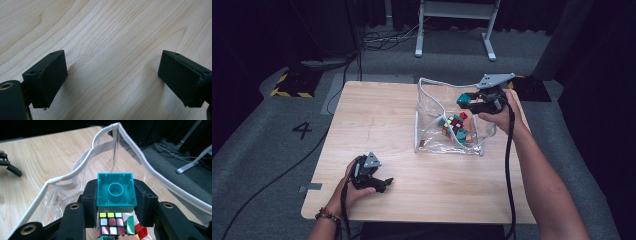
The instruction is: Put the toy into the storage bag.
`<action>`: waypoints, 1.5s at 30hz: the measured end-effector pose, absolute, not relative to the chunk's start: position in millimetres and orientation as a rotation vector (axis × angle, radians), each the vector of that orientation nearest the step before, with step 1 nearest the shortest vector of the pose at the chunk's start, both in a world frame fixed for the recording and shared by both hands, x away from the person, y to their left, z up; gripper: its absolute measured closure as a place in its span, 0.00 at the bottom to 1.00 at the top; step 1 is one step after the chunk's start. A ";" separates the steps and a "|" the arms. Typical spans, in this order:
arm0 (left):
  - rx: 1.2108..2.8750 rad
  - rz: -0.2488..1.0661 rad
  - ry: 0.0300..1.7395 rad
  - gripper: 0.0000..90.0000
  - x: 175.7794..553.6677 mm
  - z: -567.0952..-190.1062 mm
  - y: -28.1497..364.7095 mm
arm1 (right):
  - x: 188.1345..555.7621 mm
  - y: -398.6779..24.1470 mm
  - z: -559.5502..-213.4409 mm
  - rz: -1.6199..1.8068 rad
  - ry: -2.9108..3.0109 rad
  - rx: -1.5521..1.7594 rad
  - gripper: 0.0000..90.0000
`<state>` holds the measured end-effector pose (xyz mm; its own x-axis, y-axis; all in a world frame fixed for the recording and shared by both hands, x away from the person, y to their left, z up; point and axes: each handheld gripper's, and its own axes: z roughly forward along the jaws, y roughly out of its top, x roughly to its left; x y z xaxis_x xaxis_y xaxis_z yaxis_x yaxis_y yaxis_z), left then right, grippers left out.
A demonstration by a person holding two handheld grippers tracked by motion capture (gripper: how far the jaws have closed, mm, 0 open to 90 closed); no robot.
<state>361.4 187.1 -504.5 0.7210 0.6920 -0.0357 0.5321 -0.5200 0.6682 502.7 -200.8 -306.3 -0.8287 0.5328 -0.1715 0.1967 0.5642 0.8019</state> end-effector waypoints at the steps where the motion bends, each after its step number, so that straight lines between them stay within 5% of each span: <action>1: 2.250 0.308 0.923 0.10 361.4 -504.5 187.1 | 505.0 -196.6 -308.0 1.137 2.429 0.566 0.66; 22: 2.250 0.307 0.923 0.10 361.4 -504.5 187.1 | 515.9 -174.9 -326.4 0.823 2.671 0.452 0.66; 45: 2.249 0.310 0.923 0.10 361.4 -504.6 187.0 | 509.1 -223.4 -329.3 0.595 2.736 0.463 0.66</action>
